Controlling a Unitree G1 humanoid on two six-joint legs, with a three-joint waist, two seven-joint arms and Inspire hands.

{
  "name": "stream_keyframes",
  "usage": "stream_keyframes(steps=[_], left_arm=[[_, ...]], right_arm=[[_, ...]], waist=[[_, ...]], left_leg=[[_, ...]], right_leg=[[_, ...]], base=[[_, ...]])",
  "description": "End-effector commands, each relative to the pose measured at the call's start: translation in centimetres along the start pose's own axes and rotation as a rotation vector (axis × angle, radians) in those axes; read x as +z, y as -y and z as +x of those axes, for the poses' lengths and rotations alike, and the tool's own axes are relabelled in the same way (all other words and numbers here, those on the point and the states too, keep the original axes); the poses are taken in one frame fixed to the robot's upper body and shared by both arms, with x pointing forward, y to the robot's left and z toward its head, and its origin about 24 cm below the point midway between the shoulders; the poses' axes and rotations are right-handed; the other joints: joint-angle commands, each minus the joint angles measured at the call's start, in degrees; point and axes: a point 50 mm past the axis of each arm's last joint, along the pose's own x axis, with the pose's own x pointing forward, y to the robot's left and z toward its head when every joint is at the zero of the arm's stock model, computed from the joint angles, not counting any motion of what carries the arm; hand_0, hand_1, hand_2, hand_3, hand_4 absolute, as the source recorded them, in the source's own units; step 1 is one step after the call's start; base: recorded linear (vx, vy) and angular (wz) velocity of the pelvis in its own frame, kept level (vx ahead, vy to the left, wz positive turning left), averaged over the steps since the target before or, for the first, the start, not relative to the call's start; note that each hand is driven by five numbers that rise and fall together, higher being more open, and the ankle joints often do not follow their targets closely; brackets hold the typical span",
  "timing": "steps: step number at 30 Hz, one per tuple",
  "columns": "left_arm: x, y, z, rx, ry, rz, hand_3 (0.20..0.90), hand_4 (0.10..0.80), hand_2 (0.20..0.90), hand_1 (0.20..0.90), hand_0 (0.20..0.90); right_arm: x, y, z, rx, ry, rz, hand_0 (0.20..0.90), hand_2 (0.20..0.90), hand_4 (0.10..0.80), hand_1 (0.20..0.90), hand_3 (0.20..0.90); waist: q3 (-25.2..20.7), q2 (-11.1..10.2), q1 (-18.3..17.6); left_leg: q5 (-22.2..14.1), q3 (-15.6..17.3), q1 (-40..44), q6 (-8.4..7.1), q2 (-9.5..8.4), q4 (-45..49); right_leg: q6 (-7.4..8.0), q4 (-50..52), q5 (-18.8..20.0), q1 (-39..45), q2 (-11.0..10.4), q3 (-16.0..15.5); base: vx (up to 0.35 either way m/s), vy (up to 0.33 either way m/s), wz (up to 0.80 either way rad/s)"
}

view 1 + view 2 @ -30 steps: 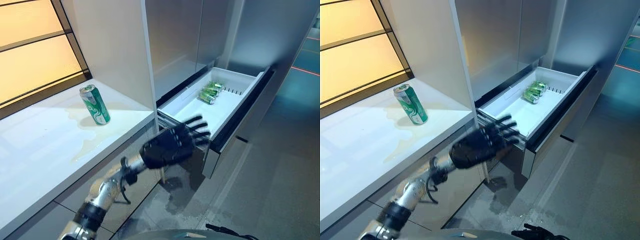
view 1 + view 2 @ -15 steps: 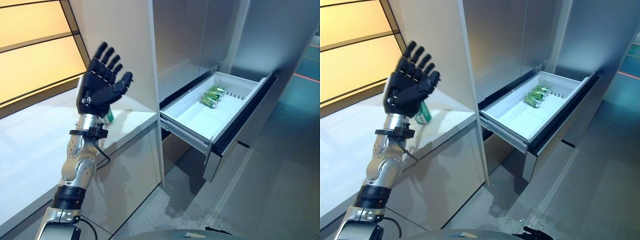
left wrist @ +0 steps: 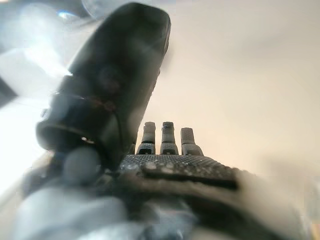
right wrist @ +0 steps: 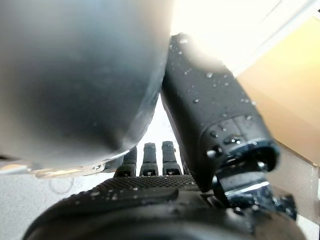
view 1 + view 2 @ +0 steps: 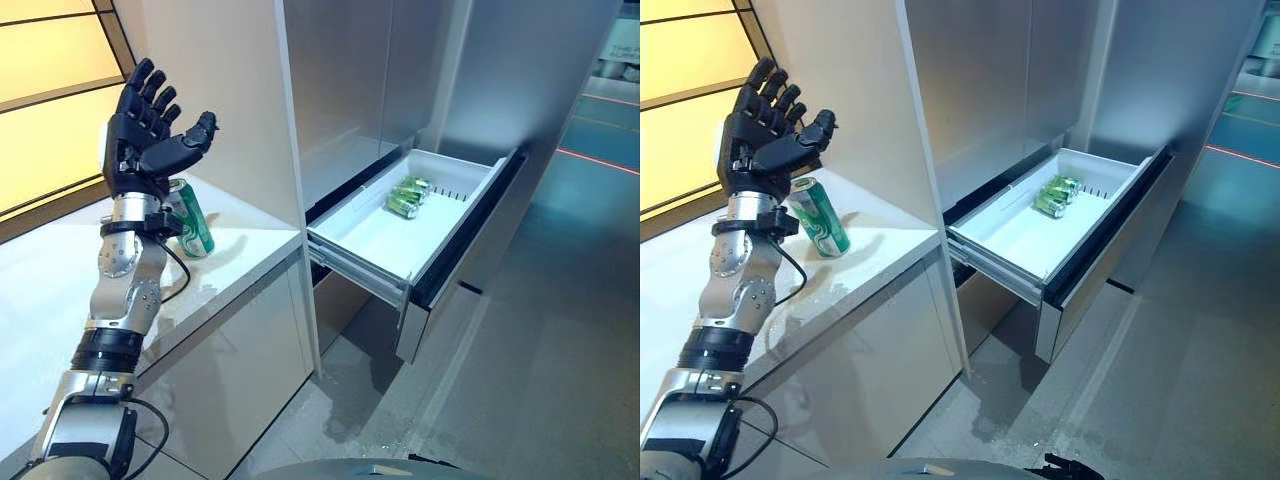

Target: Put drinks into fridge and close the fridge

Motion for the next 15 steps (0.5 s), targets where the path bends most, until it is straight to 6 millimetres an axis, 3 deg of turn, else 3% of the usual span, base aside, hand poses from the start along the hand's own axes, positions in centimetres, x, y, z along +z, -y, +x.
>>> stream_keyframes(steps=[1, 7, 15], left_arm=[[7.9, -0.6, 4.2, 0.036, 0.343, 0.074, 0.900, 0.800, 0.900, 0.900, 0.900], [9.6, -2.5, 5.1, 0.123, 0.384, 0.143, 0.900, 0.800, 0.900, 0.900, 0.900], [9.9, -3.2, 5.8, 0.130, 0.348, 0.145, 0.900, 0.800, 0.900, 0.900, 0.900]], right_arm=[[-1.4, -0.1, 0.0, 0.025, -0.102, -0.039, 0.900, 0.900, 0.800, 0.900, 0.900], [-1.6, 0.5, -0.2, 0.012, -0.106, -0.037, 0.900, 0.900, 0.800, 0.900, 0.900], [-1.7, 0.9, -0.3, 0.006, -0.105, -0.044, 0.900, 0.900, 0.800, 0.900, 0.900]], waist=[[-1.6, -1.0, -0.2], [-1.6, -0.7, -0.8], [-1.3, -0.5, -1.4]], left_leg=[[-6.9, 1.4, 1.5, 5.05, -5.68, 0.4], [-7.0, 1.9, 1.7, 5.24, -5.82, 0.5], [-7.3, 1.6, 1.8, 5.69, -6.37, 0.9]], right_leg=[[0.89, 2.7, -1.8, -0.5, 0.4, 0.3], [1.15, 3.8, -2.3, -1.0, 0.1, 1.0], [1.37, 5.2, -2.6, -1.8, -0.1, 2.1]], base=[[0.049, 0.032, -0.04], [0.064, 0.047, -0.05], [0.050, 0.050, -0.04]])
